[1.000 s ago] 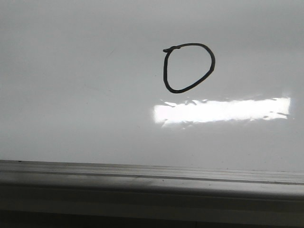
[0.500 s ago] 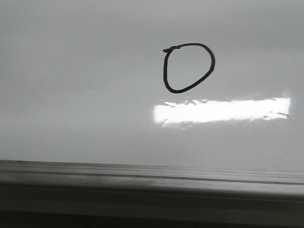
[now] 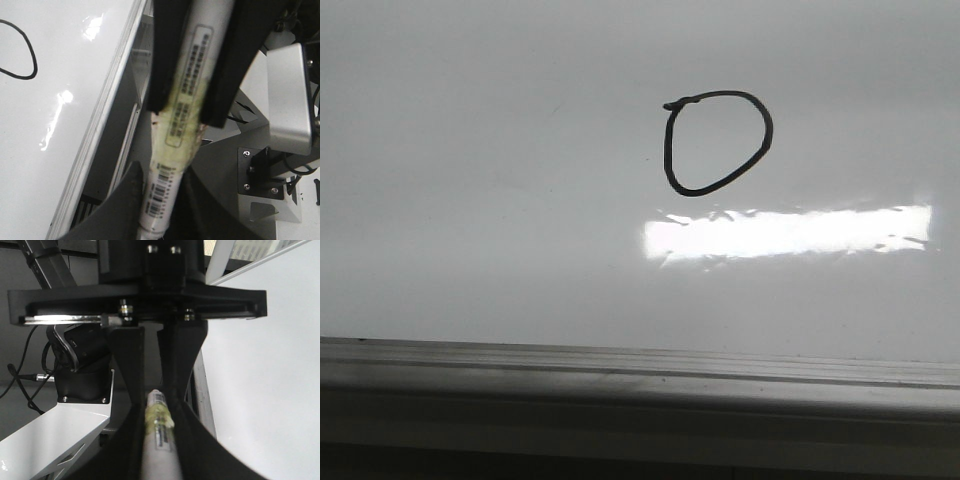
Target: Write number 0 on whiteboard
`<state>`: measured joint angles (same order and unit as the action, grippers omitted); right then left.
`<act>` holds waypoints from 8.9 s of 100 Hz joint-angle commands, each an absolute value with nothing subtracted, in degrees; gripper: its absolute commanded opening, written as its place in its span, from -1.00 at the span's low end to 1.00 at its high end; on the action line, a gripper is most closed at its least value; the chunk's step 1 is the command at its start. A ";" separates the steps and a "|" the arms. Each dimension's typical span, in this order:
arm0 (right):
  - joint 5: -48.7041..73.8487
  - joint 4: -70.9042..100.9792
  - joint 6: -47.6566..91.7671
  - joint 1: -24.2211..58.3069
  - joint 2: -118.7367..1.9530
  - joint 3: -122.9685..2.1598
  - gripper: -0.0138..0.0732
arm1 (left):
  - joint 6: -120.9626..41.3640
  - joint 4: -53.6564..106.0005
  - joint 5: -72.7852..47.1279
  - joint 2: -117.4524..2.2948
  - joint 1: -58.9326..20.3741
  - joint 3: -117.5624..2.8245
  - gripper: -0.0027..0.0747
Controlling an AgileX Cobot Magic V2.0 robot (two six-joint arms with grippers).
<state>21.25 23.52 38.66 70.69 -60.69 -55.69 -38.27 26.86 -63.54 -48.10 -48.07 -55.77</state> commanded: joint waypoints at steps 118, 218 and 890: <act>43.32 25.05 29.20 36.55 -22.57 -42.26 -0.81 | -16.18 32.83 -10.79 -60.23 -47.27 -44.04 -0.98; 42.78 25.60 29.00 36.49 -21.17 -39.93 -0.81 | -14.11 32.83 -9.38 -68.52 -41.10 -44.04 -0.98; 16.94 -5.43 0.37 18.28 1.67 1.46 -0.81 | 0.00 3.87 -15.86 1.76 -8.74 2.04 -0.98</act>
<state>18.14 -5.28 0.00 18.62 0.56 0.72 -0.66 3.64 -18.83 0.19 -8.88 0.28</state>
